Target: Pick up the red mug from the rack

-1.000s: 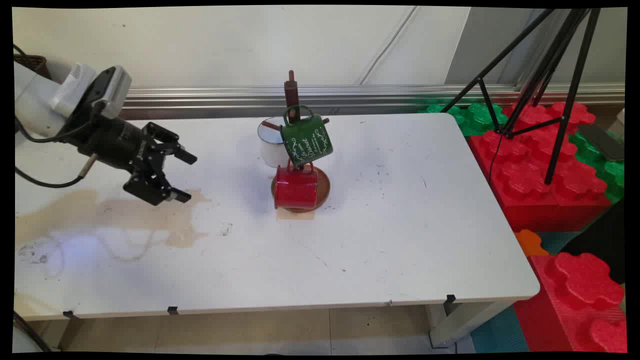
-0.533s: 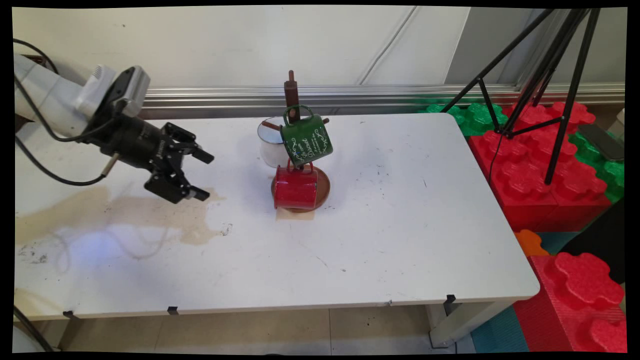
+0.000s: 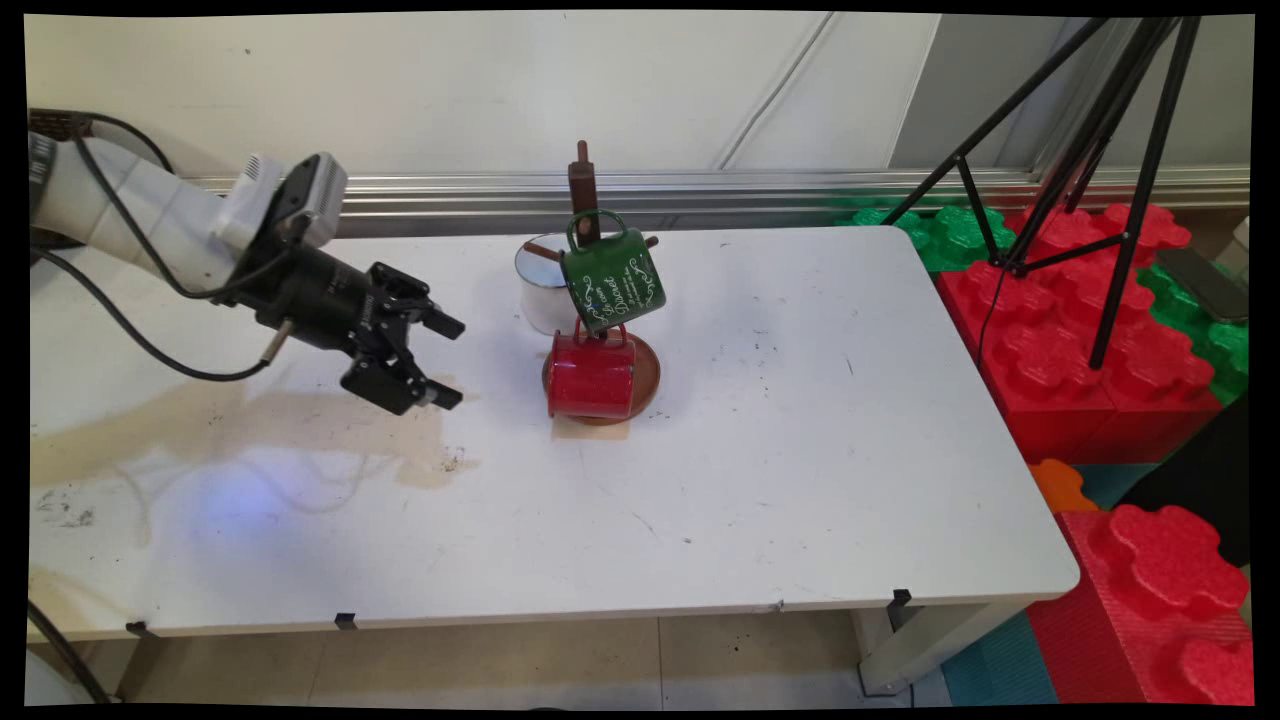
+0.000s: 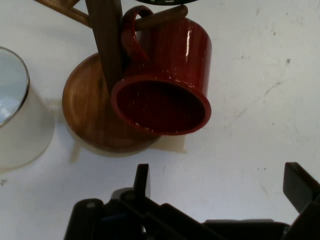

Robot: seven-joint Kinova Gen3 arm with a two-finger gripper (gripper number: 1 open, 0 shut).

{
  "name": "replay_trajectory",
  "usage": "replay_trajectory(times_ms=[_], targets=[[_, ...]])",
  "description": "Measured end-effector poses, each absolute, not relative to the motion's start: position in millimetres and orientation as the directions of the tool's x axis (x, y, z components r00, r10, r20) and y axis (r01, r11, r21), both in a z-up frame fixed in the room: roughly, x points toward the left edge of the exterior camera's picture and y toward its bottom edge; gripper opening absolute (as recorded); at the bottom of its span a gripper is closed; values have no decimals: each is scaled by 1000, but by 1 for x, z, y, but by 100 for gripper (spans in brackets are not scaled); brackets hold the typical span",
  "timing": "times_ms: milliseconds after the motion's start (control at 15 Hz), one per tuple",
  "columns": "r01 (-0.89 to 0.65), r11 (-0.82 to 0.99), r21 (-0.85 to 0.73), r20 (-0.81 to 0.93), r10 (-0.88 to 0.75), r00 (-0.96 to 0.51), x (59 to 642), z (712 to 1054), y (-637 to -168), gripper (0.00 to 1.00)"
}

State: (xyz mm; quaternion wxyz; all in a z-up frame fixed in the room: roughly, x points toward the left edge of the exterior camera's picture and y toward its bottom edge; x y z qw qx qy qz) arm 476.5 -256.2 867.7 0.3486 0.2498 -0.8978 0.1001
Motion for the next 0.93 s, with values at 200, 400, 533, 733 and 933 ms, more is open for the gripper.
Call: replay_trajectory(times_ms=[200, 400, 533, 733, 933], targets=[[-529, 848, 12, 687, -392, -612, 470, 856, -261, 100], [-545, 838, 28, 694, -408, -593, 465, 844, -265, 100], [-553, 832, 35, 696, -418, -584, 462, 838, -266, 100], [-564, 825, 43, 698, -428, -574, 460, 829, -266, 100], [-575, 816, 54, 700, -441, -561, 458, 821, -266, 100]])
